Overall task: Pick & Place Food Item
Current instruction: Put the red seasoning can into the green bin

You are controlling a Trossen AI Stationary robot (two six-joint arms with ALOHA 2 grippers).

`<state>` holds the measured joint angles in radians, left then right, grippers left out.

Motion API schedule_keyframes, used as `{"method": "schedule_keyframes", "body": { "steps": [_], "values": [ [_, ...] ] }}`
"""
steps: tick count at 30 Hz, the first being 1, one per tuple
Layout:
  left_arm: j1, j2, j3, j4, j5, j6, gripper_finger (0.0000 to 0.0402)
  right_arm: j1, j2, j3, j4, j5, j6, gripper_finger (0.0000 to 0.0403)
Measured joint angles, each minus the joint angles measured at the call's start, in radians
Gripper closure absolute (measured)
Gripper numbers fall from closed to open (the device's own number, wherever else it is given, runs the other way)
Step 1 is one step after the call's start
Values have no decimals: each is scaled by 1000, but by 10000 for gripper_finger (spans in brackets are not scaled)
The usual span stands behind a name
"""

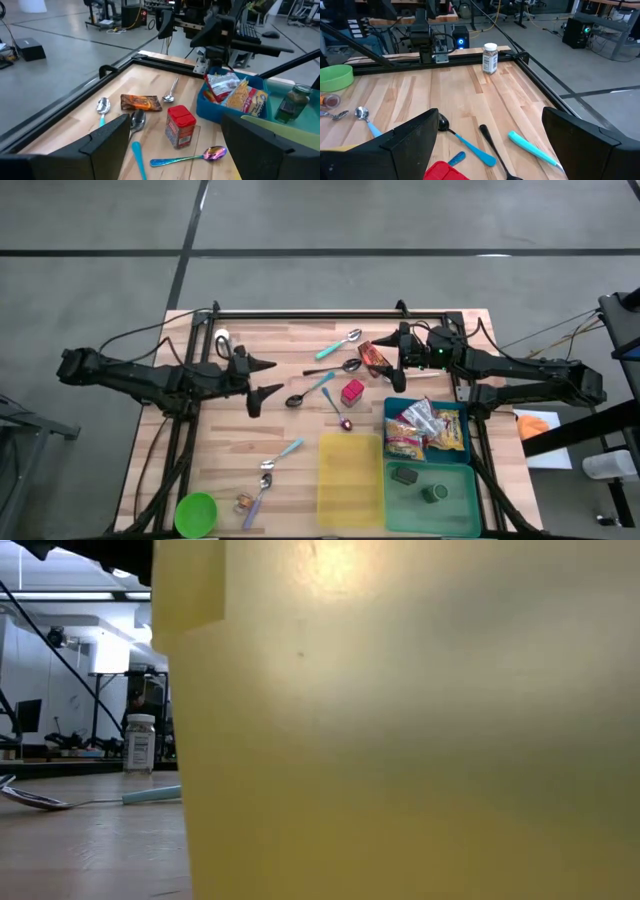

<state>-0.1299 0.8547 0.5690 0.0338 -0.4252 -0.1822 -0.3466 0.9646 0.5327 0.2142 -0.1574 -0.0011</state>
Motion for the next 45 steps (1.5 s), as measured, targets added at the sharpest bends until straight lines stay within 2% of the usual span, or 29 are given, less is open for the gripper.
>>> {"method": "schedule_keyframes", "body": {
  "steps": [45],
  "values": [
    [0,0,-1,-103,0,-7,87,0,0,0,1,0,1,51]
  ]
}}
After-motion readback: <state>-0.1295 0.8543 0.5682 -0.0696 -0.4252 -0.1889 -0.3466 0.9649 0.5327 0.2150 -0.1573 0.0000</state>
